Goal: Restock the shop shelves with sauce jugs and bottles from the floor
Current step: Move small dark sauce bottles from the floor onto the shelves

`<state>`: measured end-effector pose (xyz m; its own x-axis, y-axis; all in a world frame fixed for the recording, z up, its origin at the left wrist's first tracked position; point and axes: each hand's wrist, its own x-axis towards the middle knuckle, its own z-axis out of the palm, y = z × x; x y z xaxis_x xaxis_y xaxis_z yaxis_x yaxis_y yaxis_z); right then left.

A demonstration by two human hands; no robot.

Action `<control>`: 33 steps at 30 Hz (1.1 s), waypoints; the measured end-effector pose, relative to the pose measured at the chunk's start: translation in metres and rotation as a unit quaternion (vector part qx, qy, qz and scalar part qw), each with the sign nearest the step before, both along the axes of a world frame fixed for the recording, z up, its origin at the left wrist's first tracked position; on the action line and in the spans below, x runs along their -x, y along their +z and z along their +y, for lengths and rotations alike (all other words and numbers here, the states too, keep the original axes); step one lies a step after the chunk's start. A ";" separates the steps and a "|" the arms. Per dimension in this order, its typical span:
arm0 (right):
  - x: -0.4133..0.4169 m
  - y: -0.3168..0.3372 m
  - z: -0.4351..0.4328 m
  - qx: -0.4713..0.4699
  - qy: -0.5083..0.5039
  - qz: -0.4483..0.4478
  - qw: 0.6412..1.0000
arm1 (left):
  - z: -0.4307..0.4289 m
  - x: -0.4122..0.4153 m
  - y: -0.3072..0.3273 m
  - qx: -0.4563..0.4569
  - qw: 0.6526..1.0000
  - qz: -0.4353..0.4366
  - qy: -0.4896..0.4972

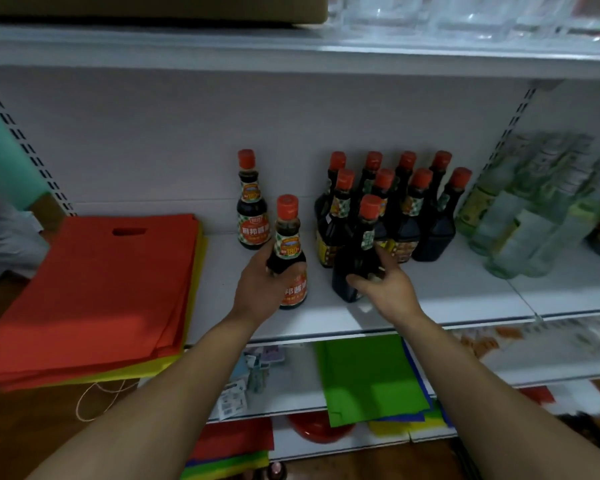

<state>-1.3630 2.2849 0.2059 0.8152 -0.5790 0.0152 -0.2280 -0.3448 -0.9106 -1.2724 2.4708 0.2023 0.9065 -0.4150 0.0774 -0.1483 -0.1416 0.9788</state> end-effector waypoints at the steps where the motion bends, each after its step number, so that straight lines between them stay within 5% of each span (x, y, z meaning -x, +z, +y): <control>1: 0.001 -0.002 0.002 0.009 0.000 -0.001 1.000 | 0.003 -0.001 -0.001 0.000 1.000 0.005 0.007; 24: -0.021 -0.028 0.010 0.059 -0.053 -0.038 0.996 | 0.019 -0.015 -0.008 0.001 0.999 0.021 0.046; 33: 0.023 -0.043 0.035 0.048 -0.109 -0.051 0.992 | 0.044 -0.023 -0.012 -0.052 0.994 -0.049 0.085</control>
<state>-1.3859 2.3201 0.1629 0.6616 -0.7338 0.1543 -0.2161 -0.3837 -0.8978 -1.2495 2.5148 0.1903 0.9543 -0.2669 0.1341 -0.2083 -0.2729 0.9392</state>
